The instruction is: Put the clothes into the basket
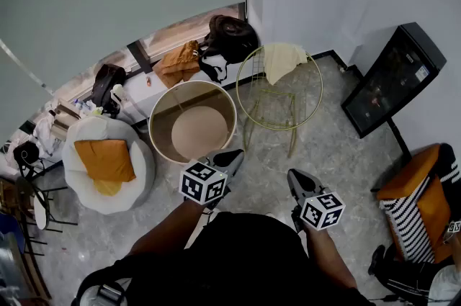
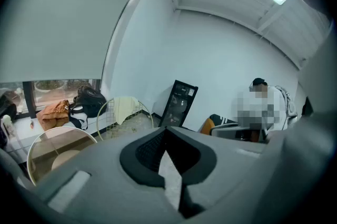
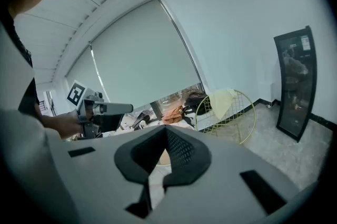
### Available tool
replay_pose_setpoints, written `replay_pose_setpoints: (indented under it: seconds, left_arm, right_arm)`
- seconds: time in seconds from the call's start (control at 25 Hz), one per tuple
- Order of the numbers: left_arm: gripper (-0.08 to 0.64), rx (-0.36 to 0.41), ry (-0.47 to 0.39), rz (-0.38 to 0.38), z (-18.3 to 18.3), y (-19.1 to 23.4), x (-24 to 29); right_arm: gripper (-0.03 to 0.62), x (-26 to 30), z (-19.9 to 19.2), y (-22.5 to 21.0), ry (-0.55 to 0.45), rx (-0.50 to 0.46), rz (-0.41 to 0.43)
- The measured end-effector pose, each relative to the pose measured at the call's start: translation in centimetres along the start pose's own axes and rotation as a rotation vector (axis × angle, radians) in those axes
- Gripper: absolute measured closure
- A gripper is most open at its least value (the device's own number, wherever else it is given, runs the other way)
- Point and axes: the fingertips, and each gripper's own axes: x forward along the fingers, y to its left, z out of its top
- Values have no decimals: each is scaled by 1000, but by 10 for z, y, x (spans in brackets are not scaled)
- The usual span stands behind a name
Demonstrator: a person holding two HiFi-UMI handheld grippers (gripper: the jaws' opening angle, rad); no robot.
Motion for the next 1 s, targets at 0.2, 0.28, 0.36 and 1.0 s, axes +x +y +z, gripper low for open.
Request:
replay_pose_setpoints:
  seconds: [0.2,0.28,0.36,1.0]
  left_arm:
    - [560,7,1,-5,-5,-11,1]
    - [560,10,1,-4,-6,-13,1]
    - [560,12,-2,0,-6,-16,1]
    - [559,18,88,-25,-42,-58,20]
  right_arm:
    - [578,-7,-5,-2,0,2,1]
    - [578,-8,-5,-2,0,1,3]
    - [578,-9,-5,-2,0,0,7]
    - [577,-27,-14,-7,34,-6,58]
